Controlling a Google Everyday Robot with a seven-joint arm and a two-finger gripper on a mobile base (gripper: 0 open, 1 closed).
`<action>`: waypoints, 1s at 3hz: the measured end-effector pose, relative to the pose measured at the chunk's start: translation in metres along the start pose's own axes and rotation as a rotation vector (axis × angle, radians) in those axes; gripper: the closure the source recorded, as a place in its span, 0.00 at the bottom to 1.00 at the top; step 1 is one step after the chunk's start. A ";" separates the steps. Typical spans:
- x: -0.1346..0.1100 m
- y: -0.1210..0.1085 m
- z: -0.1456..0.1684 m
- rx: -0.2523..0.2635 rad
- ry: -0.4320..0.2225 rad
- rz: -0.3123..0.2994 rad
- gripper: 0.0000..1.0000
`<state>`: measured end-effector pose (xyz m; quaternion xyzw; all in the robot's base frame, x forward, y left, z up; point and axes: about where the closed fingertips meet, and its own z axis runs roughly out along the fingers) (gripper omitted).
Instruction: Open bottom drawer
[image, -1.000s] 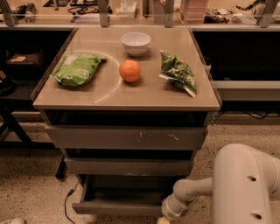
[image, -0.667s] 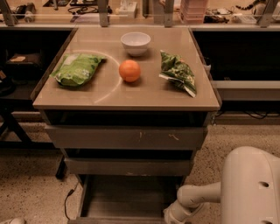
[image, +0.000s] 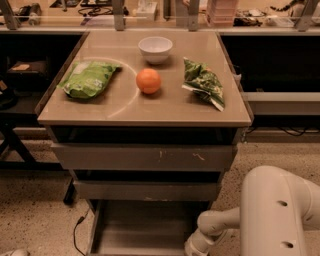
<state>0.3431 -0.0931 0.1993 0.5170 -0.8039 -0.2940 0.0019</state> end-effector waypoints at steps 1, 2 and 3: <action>0.035 0.012 0.001 -0.037 0.056 0.056 0.00; 0.059 0.030 -0.006 -0.053 0.081 0.107 0.00; 0.071 0.059 -0.020 -0.055 0.073 0.145 0.00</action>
Offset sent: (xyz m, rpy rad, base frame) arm -0.1039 -0.0811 0.0253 -0.1308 0.1985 -0.0846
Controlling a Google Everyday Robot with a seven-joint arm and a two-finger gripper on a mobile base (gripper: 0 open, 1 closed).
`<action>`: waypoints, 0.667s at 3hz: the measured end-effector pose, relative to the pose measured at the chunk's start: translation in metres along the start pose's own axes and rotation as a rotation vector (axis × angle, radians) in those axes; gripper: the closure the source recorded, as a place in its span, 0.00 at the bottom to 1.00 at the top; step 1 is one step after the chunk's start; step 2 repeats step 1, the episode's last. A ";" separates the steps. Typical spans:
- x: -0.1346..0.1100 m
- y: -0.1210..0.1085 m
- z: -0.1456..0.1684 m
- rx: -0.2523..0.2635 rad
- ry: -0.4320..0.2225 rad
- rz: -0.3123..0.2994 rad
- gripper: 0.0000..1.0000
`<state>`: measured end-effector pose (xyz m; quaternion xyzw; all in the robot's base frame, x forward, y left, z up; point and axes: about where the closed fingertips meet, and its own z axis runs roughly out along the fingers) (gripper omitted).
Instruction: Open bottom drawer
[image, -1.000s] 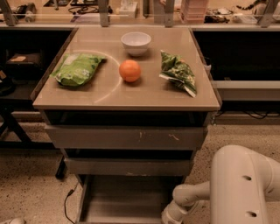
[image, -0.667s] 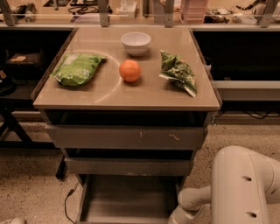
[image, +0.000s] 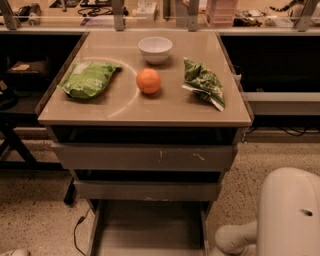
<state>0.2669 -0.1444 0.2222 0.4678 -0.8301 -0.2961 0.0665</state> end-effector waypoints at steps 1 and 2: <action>0.023 0.036 0.003 -0.047 0.034 0.001 0.00; 0.023 0.036 0.003 -0.047 0.034 0.001 0.00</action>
Offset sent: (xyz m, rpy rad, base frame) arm 0.0000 0.0000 0.0000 0.0000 0.0000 0.0000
